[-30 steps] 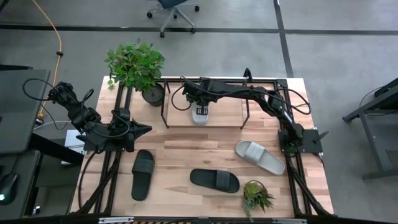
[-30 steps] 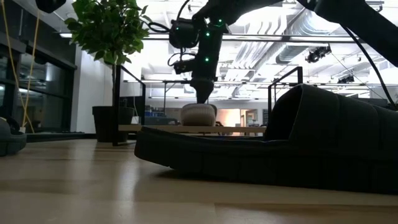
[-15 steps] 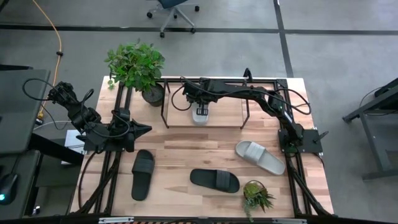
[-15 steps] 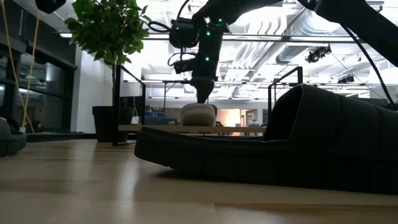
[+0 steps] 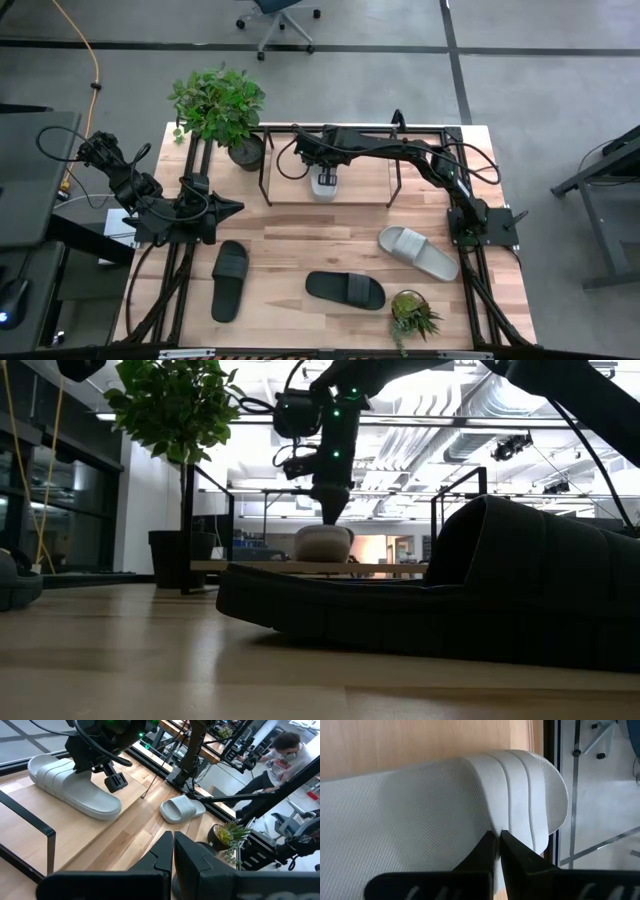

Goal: Pick and place slides into the shelf
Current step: Put the left gray slipper on the shelf

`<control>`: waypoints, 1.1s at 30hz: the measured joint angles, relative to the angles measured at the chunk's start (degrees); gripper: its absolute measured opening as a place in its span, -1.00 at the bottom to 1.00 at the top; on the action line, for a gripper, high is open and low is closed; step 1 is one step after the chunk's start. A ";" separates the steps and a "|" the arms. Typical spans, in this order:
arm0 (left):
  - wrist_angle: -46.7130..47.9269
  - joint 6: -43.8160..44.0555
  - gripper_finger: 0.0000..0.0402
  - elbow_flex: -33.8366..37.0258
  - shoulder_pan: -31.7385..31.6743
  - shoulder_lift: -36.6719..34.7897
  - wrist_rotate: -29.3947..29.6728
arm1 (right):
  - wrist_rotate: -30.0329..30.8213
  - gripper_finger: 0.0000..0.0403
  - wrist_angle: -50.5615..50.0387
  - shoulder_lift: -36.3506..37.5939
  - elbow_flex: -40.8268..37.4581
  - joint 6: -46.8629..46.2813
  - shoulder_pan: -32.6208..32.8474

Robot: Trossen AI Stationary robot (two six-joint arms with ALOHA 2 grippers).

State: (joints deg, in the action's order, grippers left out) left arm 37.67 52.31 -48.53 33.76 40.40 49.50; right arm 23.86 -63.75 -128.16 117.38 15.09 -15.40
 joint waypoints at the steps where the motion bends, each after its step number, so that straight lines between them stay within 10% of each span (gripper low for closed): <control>1: 0.00 -0.04 -0.97 0.00 0.00 0.00 0.00 | 0.18 -1.00 -0.21 0.00 0.00 0.08 0.13; 33: 1.11 -0.15 -0.97 -0.02 0.00 -0.02 0.04 | 1.45 -1.00 -8.19 3.30 -0.04 -3.22 1.03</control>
State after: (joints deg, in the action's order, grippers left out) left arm 38.79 52.16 -48.56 33.76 40.38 49.54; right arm 25.31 -71.94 -124.86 117.34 11.87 -14.37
